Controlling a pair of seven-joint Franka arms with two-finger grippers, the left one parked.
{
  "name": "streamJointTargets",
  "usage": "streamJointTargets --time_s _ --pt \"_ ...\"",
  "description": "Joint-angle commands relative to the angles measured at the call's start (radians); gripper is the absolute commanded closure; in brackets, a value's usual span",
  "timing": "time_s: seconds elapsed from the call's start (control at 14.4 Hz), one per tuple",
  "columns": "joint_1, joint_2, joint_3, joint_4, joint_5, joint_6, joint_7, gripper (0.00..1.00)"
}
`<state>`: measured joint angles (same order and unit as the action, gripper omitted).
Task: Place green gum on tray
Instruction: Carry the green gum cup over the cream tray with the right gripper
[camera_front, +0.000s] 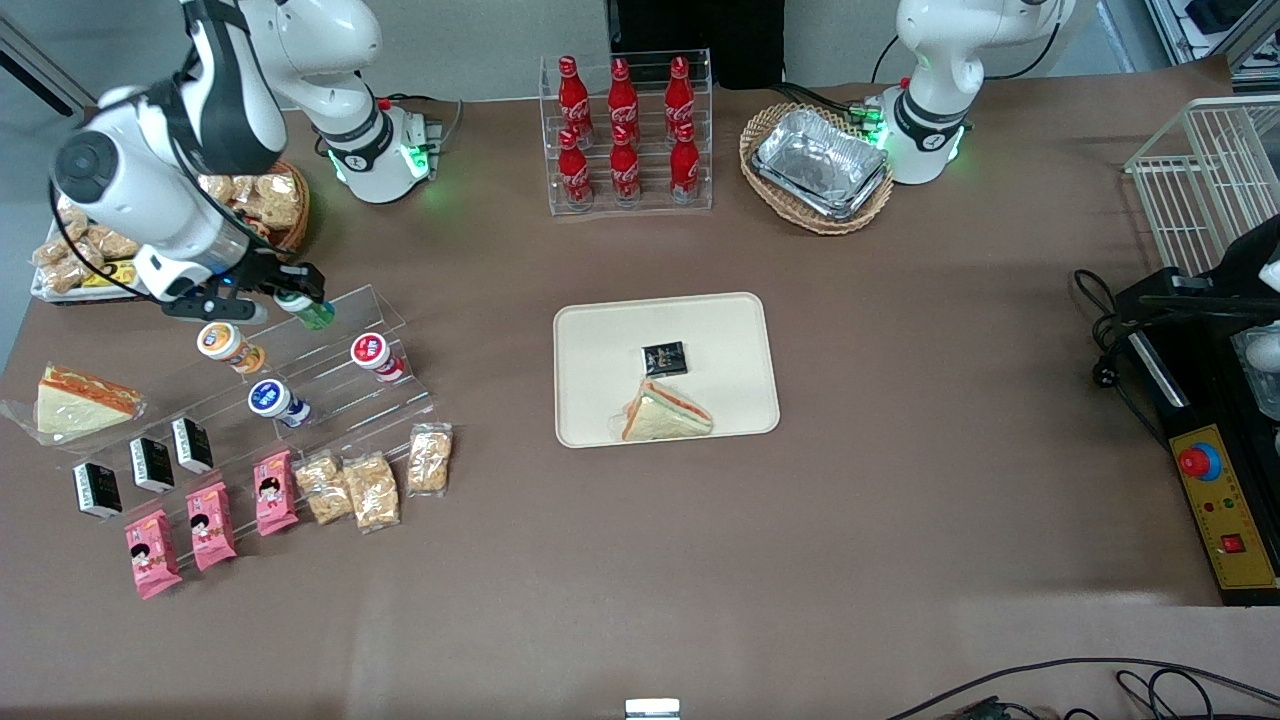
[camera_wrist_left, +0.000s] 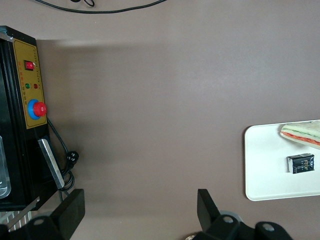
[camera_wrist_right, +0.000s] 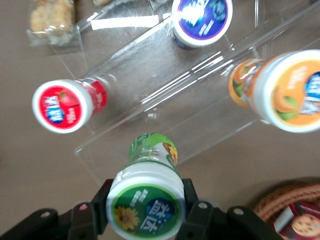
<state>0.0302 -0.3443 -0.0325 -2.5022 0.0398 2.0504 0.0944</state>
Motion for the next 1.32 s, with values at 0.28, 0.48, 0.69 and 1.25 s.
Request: streamJointTargets --time_s 0.28,0.48,0.69,1.25 --pt "0.062 -0.006 0.016 0.462 0.044 -0.539 0.06 0.82" --pt "0.172 0.022 0.037 0.558 0.054 -0.575 0.235 0.82" --pt "0.347 0.134 0.037 0.649 0.074 -0.563 0.454 0.82" --pt "0.528 0.444 0.034 0.557 0.15 -0.068 0.535 0.82"
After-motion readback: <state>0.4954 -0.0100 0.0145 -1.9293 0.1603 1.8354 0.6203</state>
